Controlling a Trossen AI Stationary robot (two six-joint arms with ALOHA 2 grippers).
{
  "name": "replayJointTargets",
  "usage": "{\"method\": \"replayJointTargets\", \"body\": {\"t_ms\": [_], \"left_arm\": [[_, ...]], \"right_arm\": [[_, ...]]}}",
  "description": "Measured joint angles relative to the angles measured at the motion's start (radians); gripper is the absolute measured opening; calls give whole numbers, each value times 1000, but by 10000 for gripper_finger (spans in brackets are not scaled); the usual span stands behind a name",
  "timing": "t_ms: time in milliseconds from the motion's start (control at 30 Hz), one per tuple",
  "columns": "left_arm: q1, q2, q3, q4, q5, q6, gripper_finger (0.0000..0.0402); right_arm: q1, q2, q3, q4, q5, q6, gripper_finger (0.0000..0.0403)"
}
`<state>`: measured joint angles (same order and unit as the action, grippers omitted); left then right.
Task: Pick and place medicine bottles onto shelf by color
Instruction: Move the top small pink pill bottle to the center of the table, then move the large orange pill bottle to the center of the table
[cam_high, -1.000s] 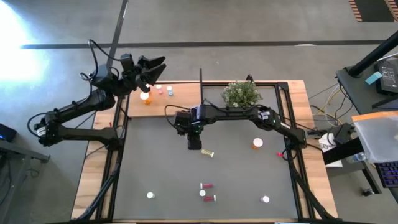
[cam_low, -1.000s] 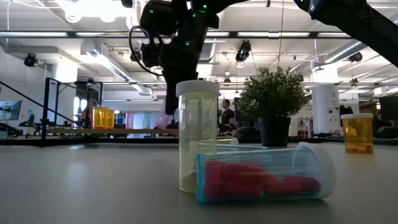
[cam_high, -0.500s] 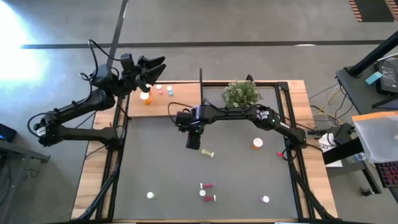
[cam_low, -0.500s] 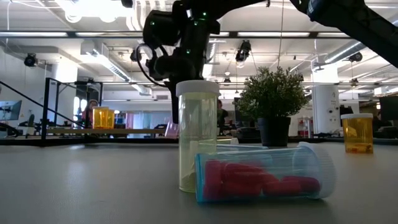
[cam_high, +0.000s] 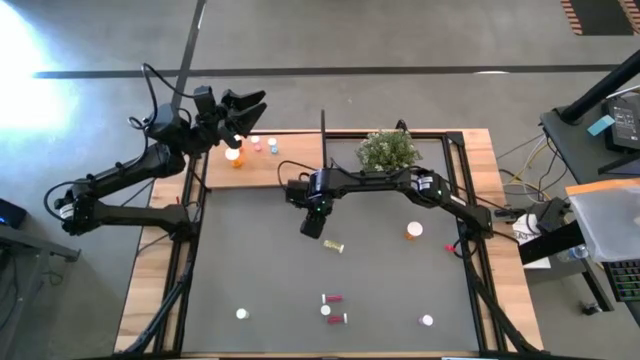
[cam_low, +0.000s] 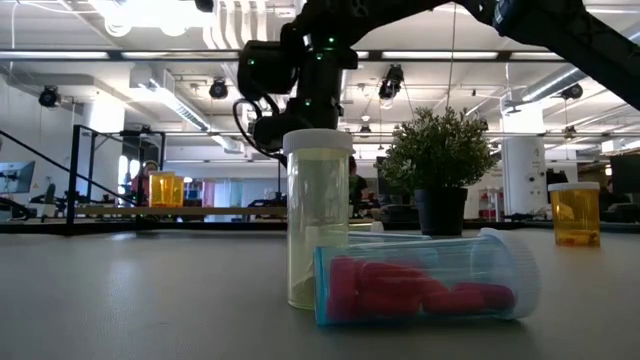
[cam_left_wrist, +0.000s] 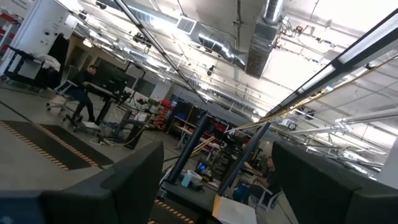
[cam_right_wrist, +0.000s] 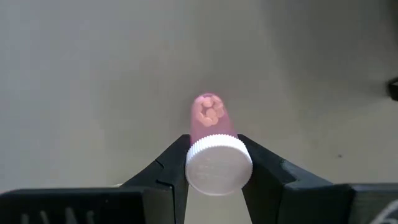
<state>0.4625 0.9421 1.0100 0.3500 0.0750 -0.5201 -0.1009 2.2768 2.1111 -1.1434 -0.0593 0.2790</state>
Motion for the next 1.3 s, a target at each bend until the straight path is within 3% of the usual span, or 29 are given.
{"method": "replayJointTargets", "body": {"t_ms": [267,867,1300], "left_arm": [[0,0,0,0,0,1,283],[-1,-1,0,0,0,2,283],[0,0,-1,-1,1,2,283]], "right_arm": [[0,0,-1,5,8,-1,113],[-5,-5,15,9,9,-1,197],[3,-10,143,-153,11,-34,196]]}}
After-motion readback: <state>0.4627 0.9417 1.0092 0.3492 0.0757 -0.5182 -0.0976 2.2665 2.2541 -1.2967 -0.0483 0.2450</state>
